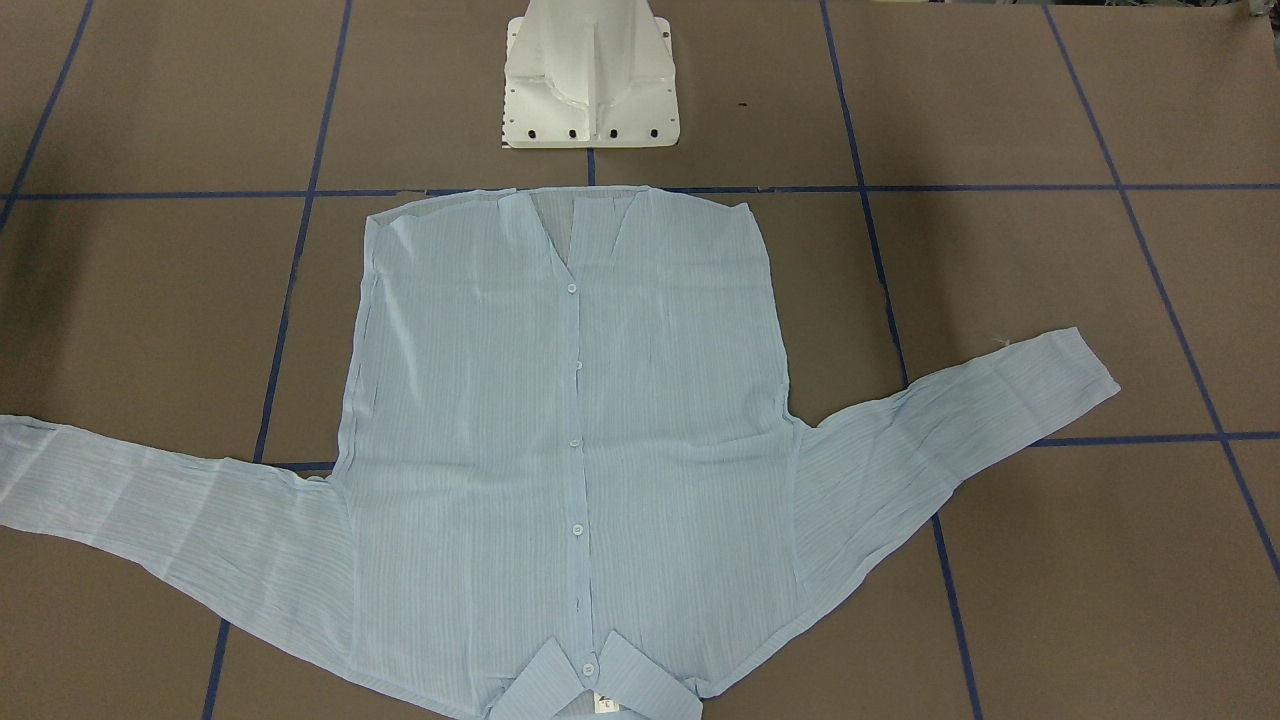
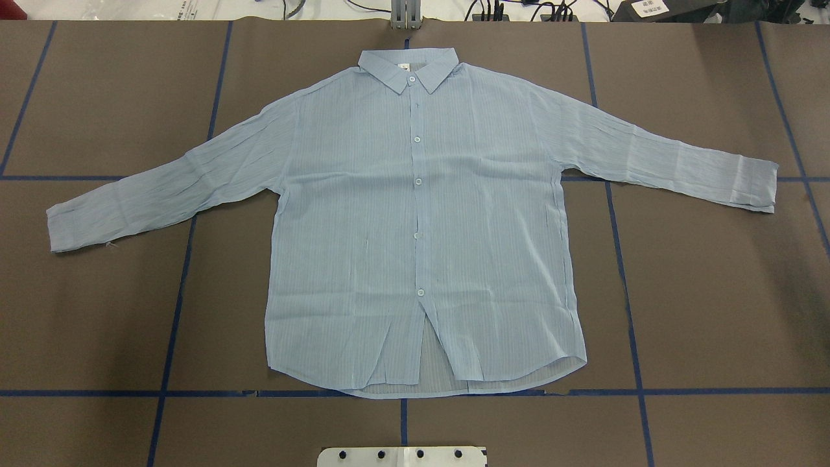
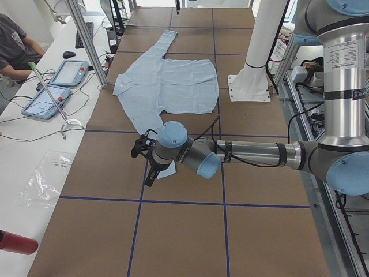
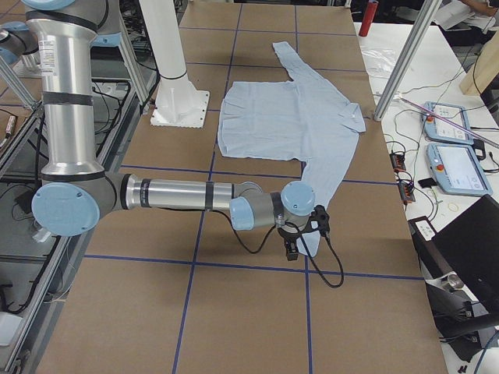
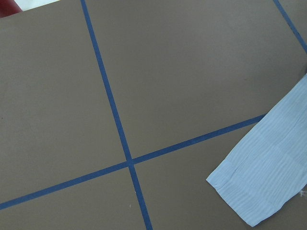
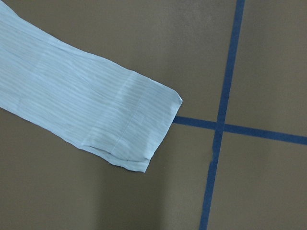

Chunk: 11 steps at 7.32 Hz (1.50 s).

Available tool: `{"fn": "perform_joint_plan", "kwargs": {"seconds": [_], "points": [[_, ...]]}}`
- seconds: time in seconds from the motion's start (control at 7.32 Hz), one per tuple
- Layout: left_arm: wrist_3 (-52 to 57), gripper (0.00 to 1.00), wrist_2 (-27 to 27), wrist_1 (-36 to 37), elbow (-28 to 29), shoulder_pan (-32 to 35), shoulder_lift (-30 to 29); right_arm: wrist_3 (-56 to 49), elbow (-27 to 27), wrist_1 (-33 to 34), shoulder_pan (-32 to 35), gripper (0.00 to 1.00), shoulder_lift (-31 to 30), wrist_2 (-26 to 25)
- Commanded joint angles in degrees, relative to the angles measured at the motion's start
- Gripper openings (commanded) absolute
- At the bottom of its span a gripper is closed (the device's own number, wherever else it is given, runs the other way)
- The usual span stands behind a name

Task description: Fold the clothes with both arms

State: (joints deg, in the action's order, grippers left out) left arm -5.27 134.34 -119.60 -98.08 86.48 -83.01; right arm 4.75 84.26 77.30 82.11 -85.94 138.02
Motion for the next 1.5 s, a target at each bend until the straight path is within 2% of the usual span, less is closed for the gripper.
{"fn": "perform_joint_plan", "kwargs": {"seconds": [0.0, 0.14, 0.27, 0.55, 0.96, 1.09, 1.37], "points": [[0.0, 1.0, -0.1, 0.1, -0.1, 0.0, 0.0, 1.1, -9.3, -4.5, -2.7, 0.97, 6.8, -2.2], [0.0, 1.0, 0.0, 0.1, -0.1, 0.0, 0.0, 2.1, -13.7, -11.1, -4.7, 0.94, 7.8, -2.6], [0.0, 1.0, 0.0, 0.1, -0.1, 0.0, 0.0, 5.8, -15.4, -14.2, -6.2, 0.94, 8.3, -3.4], [0.0, 1.0, 0.0, 0.0, -0.1, 0.0, 0.0, 6.7, -16.6, -14.6, -8.2, 0.91, 8.7, -6.6], [0.0, 1.0, -0.1, 0.0, 0.0, 0.0, 0.0, 6.8, -20.4, -14.7, -8.2, 0.88, 10.5, -7.2], [0.0, 1.0, -0.1, 0.0, -0.1, 0.0, 0.0, 9.3, -23.4, -14.6, -8.2, 0.86, 13.1, -7.2], [0.0, 1.0, -0.1, 0.0, -0.1, 0.0, 0.0, 10.1, -24.0, -14.6, -8.5, 0.86, 13.3, -7.2]]}}
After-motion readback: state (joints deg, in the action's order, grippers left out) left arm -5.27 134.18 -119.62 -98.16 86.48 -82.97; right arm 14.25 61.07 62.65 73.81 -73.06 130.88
